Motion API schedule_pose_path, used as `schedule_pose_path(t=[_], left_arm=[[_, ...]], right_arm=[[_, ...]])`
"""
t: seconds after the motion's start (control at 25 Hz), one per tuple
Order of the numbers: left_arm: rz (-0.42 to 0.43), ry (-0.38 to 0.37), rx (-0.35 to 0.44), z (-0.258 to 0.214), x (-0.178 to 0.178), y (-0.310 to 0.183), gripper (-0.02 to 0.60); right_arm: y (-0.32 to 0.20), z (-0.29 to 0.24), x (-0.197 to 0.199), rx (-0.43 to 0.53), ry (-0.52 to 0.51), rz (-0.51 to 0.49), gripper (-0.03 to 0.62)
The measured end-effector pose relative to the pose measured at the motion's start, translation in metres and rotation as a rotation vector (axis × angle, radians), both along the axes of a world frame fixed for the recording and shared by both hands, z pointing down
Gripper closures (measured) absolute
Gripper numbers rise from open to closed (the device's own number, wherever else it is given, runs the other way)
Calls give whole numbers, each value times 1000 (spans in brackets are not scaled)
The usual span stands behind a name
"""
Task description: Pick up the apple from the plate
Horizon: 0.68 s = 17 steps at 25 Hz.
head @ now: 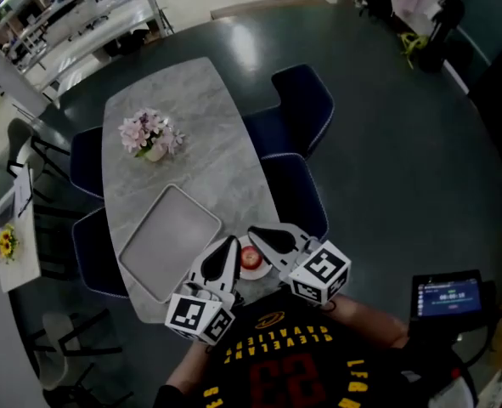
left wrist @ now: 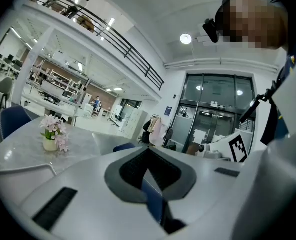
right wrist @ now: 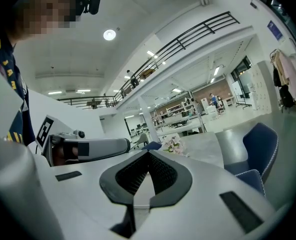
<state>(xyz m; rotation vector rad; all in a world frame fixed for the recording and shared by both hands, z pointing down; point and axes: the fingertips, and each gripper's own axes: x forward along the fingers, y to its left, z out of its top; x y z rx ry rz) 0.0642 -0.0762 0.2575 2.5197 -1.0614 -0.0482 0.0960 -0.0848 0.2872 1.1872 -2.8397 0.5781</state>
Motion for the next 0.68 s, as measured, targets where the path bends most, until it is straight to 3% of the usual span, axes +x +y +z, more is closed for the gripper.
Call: schedule_pose_path(t=[0.32, 0.68], left_arm=[[-23, -22, 99, -12, -10, -1, 581], [-30, -61, 173, -9, -13, -15, 581]], right_arm=[[-3, -25, 1, 152, 62, 14, 588], [-16, -27, 3, 213, 61, 36, 588]])
